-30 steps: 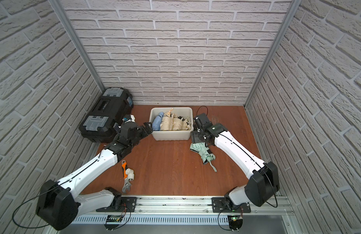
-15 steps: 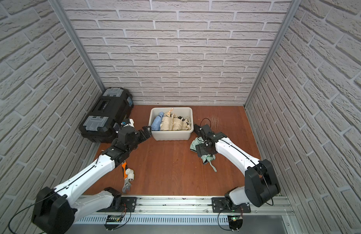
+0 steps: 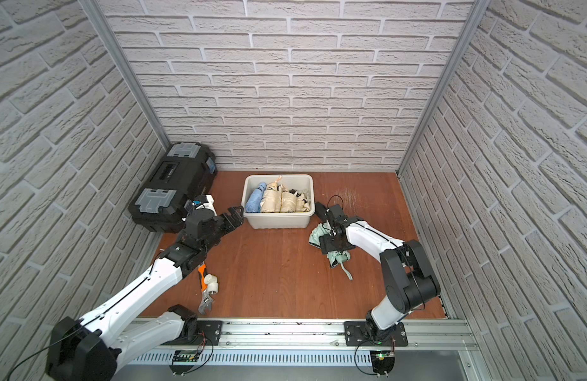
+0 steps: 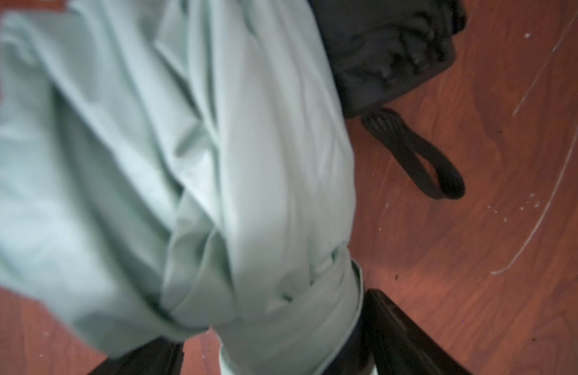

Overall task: Put the umbrella into the storage box
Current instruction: Pick up the umbrella from the center of the board.

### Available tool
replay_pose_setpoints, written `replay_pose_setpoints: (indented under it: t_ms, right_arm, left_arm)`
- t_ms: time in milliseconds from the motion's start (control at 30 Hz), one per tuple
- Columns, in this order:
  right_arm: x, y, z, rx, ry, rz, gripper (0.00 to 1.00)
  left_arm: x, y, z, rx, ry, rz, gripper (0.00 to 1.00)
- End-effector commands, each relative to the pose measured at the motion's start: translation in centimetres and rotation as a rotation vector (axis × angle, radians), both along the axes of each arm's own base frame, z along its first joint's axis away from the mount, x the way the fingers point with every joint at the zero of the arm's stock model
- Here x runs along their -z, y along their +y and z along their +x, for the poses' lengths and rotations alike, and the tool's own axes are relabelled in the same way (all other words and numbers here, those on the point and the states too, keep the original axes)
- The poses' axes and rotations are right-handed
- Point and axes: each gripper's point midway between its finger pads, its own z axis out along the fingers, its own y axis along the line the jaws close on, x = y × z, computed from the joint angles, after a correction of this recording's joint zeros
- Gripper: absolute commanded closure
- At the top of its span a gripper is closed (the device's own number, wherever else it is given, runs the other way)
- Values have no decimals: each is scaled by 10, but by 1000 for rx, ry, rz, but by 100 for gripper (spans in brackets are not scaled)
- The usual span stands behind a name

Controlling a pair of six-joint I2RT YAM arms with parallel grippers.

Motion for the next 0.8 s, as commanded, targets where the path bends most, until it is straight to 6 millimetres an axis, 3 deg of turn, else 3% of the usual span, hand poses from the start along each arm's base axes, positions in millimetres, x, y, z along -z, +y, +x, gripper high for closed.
replay_pose_setpoints:
  t_ms: [0, 233, 533, 767]
  right_arm:
    - [2, 1, 7, 5, -16, 28, 15]
    - [9, 10, 3, -3, 45, 71, 23]
    - [6, 17, -3, -14, 69, 115, 45]
    - [-3, 20, -21, 6, 66, 167, 62]
  left_arm:
    - [-5, 1, 1, 4, -30, -12, 3]
    - [-6, 1, 2, 2, -37, -18, 3]
    - [-14, 3, -3, -6, -63, -45, 3]
    - [-20, 3, -4, -12, -48, -66, 3]
